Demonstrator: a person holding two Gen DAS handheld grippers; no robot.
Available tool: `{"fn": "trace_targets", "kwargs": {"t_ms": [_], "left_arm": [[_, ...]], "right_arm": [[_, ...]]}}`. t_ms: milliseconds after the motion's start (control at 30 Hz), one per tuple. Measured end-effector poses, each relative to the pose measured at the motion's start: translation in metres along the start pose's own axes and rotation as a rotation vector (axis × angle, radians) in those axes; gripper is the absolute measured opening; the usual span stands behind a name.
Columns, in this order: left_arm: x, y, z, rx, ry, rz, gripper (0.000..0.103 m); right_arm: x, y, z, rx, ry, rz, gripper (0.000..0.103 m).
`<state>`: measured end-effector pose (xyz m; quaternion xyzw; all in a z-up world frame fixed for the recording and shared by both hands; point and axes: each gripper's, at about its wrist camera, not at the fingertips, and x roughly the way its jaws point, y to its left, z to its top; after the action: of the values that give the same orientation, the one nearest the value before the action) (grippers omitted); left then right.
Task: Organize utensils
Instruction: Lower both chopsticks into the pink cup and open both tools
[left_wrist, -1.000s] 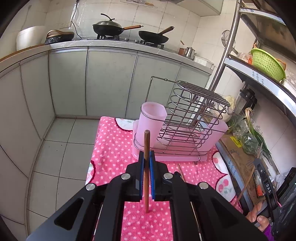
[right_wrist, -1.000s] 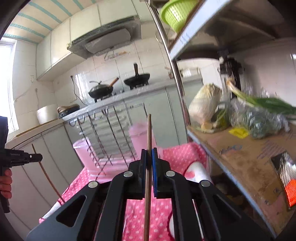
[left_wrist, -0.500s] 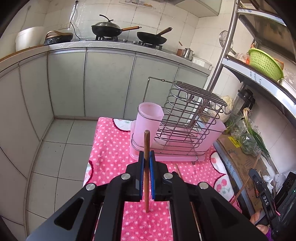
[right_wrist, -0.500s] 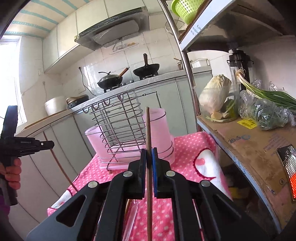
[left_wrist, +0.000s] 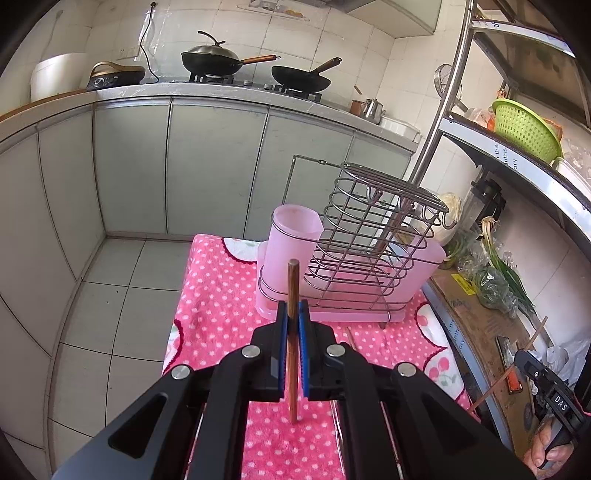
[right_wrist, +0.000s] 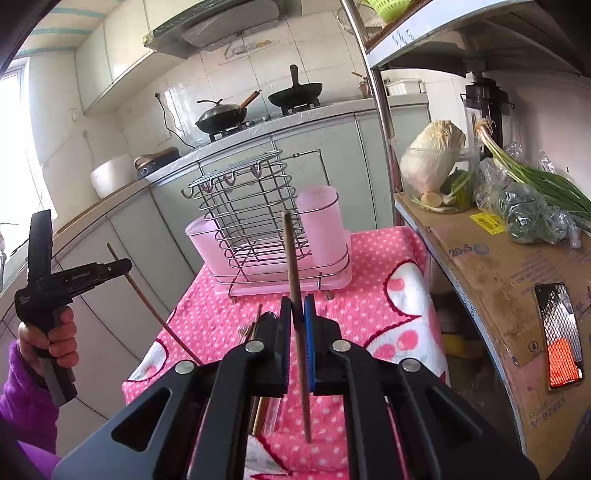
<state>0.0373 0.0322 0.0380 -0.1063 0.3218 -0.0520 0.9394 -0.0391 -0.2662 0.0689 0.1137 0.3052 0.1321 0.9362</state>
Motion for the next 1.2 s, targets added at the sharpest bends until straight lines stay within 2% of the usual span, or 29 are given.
{"fn": "trace_targets", "kwargs": {"t_ms": [167, 333, 633, 800, 933, 1067, 1200], "left_arm": [[-0.011, -0.001, 0.012, 0.025, -0.032, 0.017, 0.005], [-0.027, -0.005, 0.041, 0.061, -0.087, 0.042, 0.005], [-0.060, -0.013, 0.124, 0.056, -0.193, 0.023, 0.005], [-0.069, -0.020, 0.171, 0.045, -0.249, 0.011, 0.005], [-0.054, -0.028, 0.196, 0.055, -0.251, 0.035, 0.005], [-0.025, -0.036, 0.209, 0.066, -0.221, 0.058, 0.005], [0.012, -0.036, 0.209, 0.075, -0.156, 0.083, 0.005]], "right_arm": [[0.000, 0.004, 0.019, 0.000, -0.017, 0.020, 0.006], [-0.005, 0.010, 0.062, -0.039, -0.068, -0.002, 0.006], [-0.010, 0.014, 0.157, -0.054, -0.177, 0.006, 0.006], [0.003, 0.021, 0.206, -0.085, -0.213, -0.025, 0.006], [0.029, 0.020, 0.231, -0.100, -0.207, -0.061, 0.006], [0.060, 0.016, 0.239, -0.113, -0.176, -0.092, 0.006], [0.099, 0.007, 0.236, -0.104, -0.086, -0.102, 0.006]]}}
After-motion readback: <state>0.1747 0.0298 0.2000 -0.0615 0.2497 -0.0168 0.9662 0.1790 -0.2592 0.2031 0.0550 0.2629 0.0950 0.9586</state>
